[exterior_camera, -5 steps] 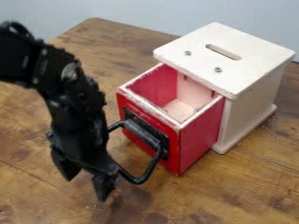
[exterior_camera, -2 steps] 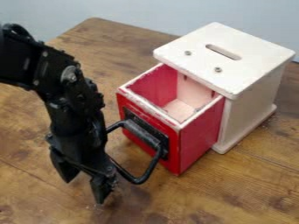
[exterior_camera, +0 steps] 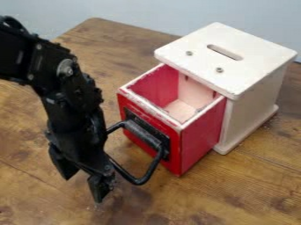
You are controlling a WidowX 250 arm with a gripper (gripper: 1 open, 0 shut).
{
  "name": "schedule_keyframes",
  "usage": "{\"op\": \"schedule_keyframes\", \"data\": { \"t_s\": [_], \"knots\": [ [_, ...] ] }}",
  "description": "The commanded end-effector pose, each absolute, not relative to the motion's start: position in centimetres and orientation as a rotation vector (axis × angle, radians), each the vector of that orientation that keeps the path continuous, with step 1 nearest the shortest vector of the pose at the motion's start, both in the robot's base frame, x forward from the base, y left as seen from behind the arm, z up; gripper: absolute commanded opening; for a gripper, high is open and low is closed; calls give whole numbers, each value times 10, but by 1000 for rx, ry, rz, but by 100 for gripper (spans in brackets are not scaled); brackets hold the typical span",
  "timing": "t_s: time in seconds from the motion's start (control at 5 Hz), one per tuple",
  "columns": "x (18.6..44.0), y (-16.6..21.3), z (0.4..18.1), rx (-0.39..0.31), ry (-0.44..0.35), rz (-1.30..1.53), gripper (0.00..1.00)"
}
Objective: Close the drawer
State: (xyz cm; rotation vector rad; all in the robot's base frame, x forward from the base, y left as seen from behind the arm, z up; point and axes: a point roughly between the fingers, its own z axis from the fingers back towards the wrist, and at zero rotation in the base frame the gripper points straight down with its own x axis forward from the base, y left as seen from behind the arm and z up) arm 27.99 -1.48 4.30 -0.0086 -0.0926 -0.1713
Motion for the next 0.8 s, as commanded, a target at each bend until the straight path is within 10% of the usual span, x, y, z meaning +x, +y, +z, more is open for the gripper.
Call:
{"op": "schedule_keyframes", "data": {
  "t_s": [0.0, 0.6],
  "knots": [
    [280, -14, 57, -8, -158, -182, 100],
    [285, -24, 46, -9, -142, -181, 100]
  ]
}}
